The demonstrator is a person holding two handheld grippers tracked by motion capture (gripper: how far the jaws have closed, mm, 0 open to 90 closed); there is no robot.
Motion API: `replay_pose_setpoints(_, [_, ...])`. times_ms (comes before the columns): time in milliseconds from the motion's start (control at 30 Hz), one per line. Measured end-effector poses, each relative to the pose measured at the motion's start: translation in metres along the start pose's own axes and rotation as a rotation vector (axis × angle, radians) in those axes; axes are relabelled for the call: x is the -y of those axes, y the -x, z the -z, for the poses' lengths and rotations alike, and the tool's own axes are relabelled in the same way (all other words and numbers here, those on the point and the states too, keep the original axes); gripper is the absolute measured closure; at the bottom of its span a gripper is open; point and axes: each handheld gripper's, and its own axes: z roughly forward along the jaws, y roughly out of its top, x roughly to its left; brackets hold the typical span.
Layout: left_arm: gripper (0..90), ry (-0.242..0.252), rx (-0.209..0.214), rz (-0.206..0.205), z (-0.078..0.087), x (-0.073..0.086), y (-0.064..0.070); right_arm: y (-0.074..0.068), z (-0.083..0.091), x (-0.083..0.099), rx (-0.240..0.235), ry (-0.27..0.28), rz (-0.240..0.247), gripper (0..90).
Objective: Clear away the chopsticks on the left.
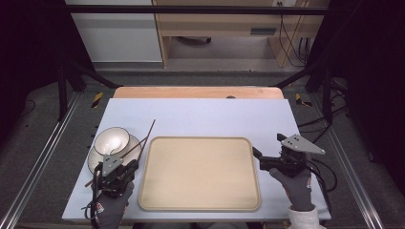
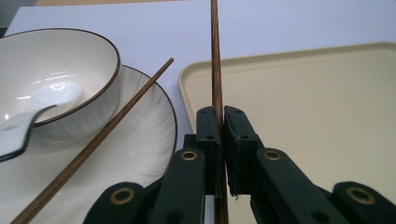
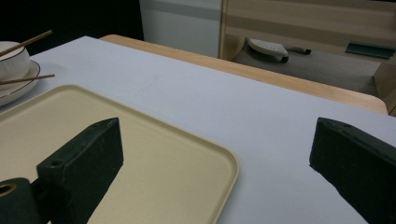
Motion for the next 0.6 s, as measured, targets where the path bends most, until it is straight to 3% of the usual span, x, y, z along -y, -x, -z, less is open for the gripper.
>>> replay_pose_setpoints(267, [85.0, 0.018, -0.03, 0.02, -0.006, -0.004, 0.023, 0.0, 0.001, 0.0, -0.007, 0.004, -0.003, 3.4])
replay_pose_setpoints(367, [85.1, 0.029, -0.022, 0.035, -0.006, -0.003, 0.027, 0.0, 0.001, 0.0, -0.009, 0.006, -0.002, 3.5])
replay_pose_setpoints(600, [85.1, 0.056, -0.034, 0.066, -0.011, 0.009, 0.039, -0.001, 0.0, 0.0, -0.006, 0.004, 0.013, 3.4])
